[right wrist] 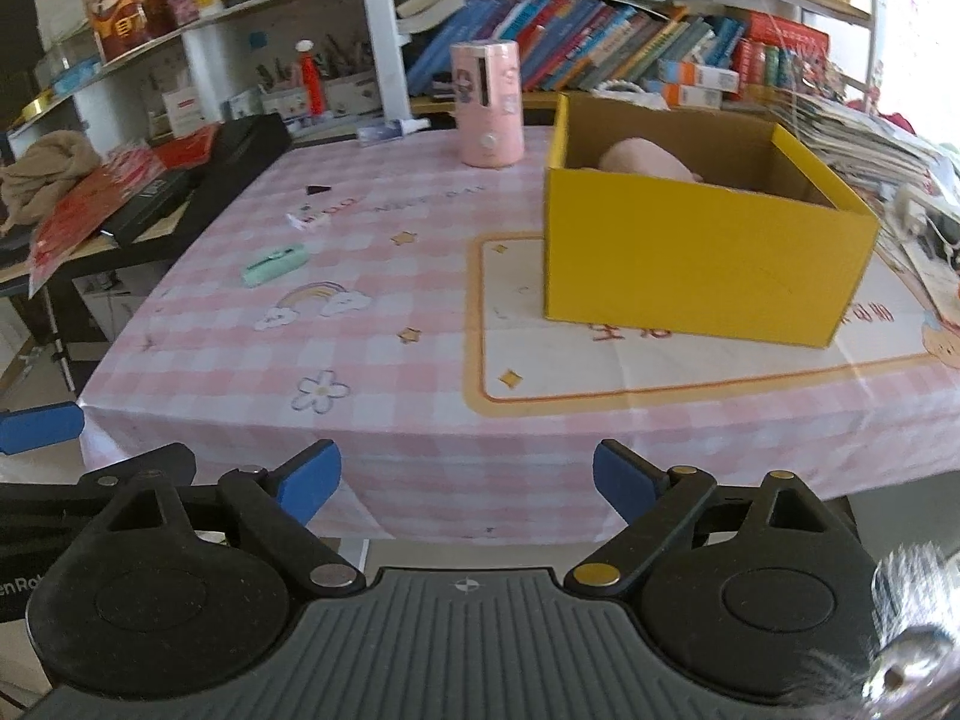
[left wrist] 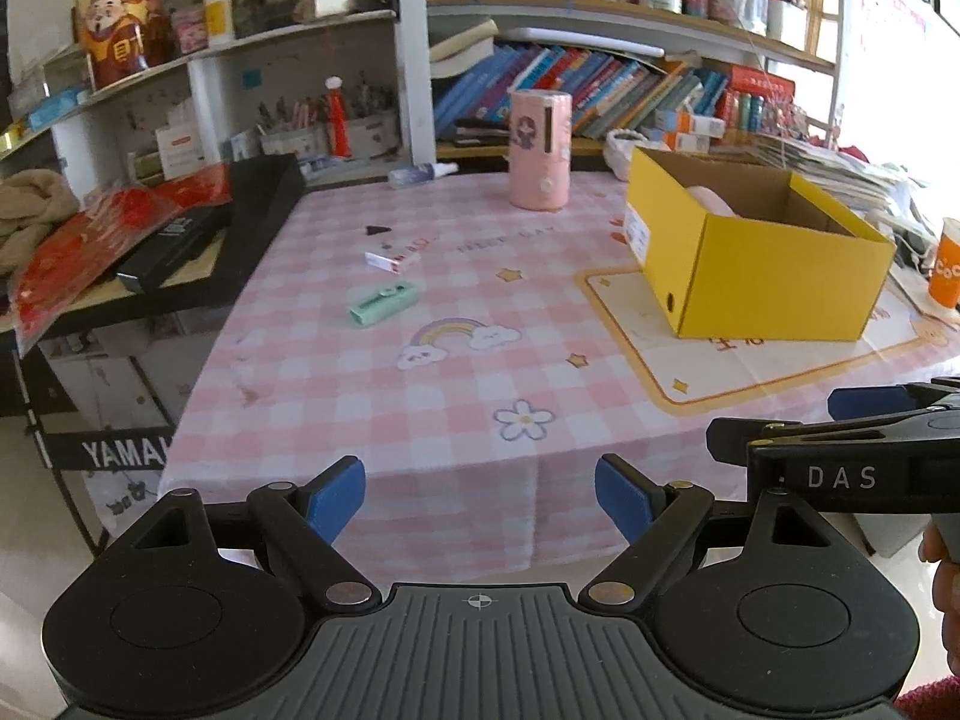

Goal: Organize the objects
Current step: 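Withdraw both open tools from the box toward the mint-green object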

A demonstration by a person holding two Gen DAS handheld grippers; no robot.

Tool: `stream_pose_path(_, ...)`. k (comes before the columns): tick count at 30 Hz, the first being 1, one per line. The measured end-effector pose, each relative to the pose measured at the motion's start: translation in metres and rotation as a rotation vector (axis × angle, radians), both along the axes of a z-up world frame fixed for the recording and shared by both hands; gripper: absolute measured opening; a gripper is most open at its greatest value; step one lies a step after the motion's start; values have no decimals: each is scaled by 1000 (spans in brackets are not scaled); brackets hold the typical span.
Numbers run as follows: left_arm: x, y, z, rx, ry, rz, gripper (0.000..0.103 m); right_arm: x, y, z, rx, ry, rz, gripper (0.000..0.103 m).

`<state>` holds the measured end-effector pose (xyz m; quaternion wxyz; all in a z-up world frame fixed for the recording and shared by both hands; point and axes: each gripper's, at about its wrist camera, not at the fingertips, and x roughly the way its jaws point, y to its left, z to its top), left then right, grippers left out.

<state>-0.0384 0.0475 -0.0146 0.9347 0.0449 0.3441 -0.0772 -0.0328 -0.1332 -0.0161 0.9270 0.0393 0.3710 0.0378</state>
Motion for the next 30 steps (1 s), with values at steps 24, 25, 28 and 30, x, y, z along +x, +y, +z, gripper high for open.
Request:
stream_pose_path(24,30,27,-1,-15,-13,59,86,38,34,4,-10,-23,76,89)
stream_pose_path(25,34,28,-2,-13,-10,64,86,43,35,3,-9,-20,80,89)
stream_pose_path(28,47,30,-3,-14,-2,83,86,59,38,1,-7,-10,97,89)
stream_pose_path(30,57,31,-5,-14,4,98,86,70,40,0,-8,-6,113,88)
